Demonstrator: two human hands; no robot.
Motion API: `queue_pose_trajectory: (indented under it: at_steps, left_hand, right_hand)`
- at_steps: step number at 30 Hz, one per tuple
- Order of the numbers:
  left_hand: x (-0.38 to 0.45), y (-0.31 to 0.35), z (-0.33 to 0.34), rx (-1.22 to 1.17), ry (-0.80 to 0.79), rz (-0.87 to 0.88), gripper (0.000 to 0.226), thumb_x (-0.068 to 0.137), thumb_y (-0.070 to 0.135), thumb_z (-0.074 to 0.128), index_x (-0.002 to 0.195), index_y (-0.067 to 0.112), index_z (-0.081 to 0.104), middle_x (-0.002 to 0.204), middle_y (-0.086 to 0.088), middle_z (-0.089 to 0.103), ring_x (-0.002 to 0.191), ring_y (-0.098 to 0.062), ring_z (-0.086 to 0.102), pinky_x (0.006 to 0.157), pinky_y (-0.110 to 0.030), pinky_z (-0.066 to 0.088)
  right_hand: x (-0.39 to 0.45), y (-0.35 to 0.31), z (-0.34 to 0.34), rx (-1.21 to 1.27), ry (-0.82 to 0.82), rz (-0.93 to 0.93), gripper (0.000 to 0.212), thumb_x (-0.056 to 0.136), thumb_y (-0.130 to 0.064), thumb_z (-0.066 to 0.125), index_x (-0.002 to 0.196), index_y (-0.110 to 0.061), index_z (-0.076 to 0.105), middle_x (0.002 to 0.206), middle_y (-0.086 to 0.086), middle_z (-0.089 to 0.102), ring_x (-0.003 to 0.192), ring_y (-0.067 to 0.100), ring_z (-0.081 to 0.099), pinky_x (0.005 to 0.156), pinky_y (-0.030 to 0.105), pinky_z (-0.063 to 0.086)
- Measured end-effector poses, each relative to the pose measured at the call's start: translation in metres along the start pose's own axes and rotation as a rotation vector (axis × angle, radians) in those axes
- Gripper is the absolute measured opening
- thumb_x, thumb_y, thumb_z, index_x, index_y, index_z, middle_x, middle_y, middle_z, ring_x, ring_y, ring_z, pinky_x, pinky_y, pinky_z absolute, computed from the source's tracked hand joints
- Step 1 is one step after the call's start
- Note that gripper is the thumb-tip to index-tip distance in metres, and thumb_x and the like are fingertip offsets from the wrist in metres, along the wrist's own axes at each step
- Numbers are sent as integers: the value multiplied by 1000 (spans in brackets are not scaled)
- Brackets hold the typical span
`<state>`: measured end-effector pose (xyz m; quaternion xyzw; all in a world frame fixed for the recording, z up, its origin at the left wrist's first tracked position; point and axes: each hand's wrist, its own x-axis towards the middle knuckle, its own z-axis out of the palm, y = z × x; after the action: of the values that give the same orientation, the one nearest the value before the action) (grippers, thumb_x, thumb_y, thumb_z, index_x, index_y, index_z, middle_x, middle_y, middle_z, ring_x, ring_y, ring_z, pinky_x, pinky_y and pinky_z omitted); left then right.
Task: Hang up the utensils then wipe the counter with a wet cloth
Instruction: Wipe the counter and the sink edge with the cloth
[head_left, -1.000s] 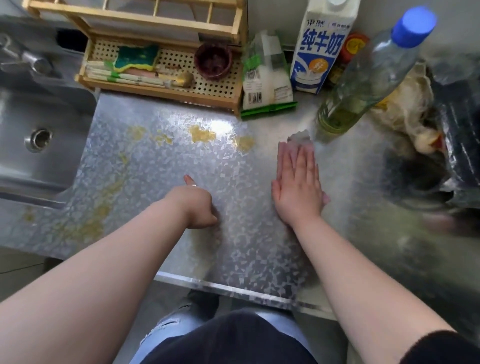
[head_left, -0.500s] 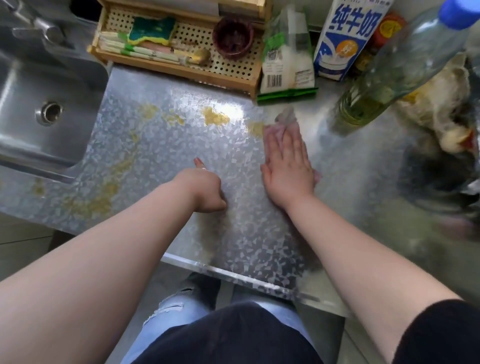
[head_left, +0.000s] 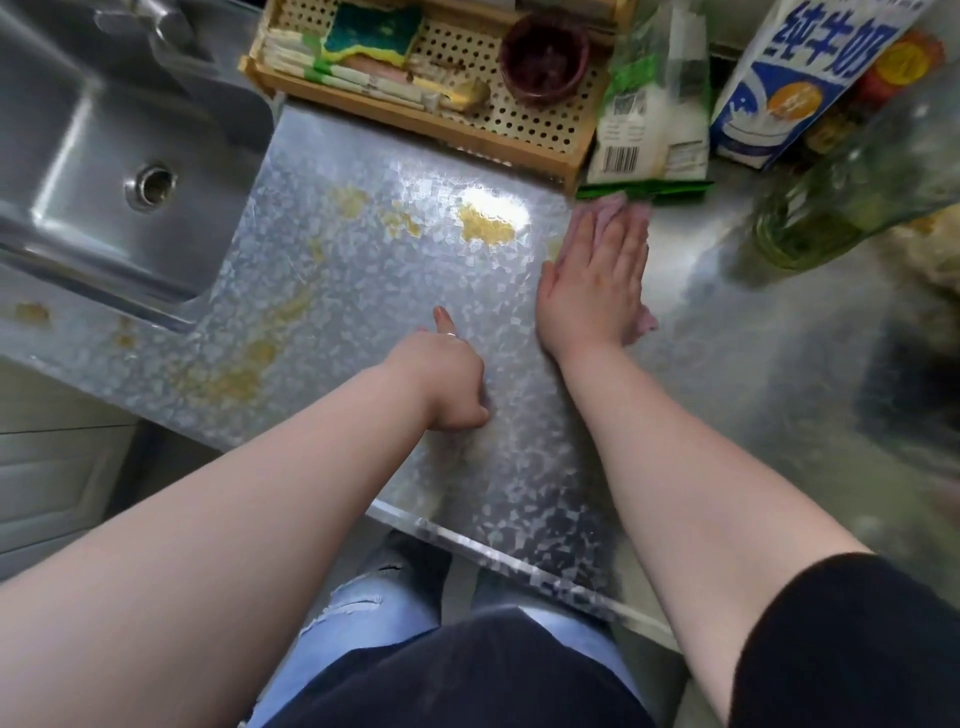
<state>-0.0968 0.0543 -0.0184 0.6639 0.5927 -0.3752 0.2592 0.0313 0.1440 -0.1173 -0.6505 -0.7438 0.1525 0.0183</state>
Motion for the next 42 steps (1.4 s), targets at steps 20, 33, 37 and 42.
queue_pose_trajectory:
  at_steps: [20, 33, 37, 42]
  left_hand:
    - [-10, -14, -7, -80, 29, 66, 35, 94, 40, 45, 73, 13, 49, 158, -36, 8, 83, -30, 65, 53, -27, 33]
    - [2, -132, 41, -9, 282, 308, 54, 89, 37, 48, 137, 13, 48, 159, -16, 27, 135, -43, 36, 110, -50, 31]
    - [8, -143, 40, -7, 262, 354, 58, 89, 35, 49, 143, 13, 44, 160, -14, 27, 149, -42, 15, 120, -56, 12]
    - [11, -151, 38, -45, 237, 389, 56, 92, 34, 45, 146, 16, 43, 162, -11, 27, 151, -42, 6, 121, -59, 3]
  right_hand:
    - [-54, 32, 4, -39, 26, 111, 75, 98, -38, 39, 161, -14, 8, 168, 19, 1, 156, 34, -3, 126, 49, 8]
    - [9, -125, 29, -57, -6, 63, 72, 100, -45, 32, 162, -19, 5, 169, 16, 3, 156, 33, -2, 126, 48, 0]
    - [41, -172, 36, -54, -34, -103, 72, 100, -43, 33, 162, -24, 2, 169, 13, 5, 156, 32, 0, 126, 50, 2]
    - [15, -141, 33, -82, -87, -211, 69, 100, -41, 33, 162, -27, 5, 170, 8, -1, 156, 26, -4, 126, 48, 2]
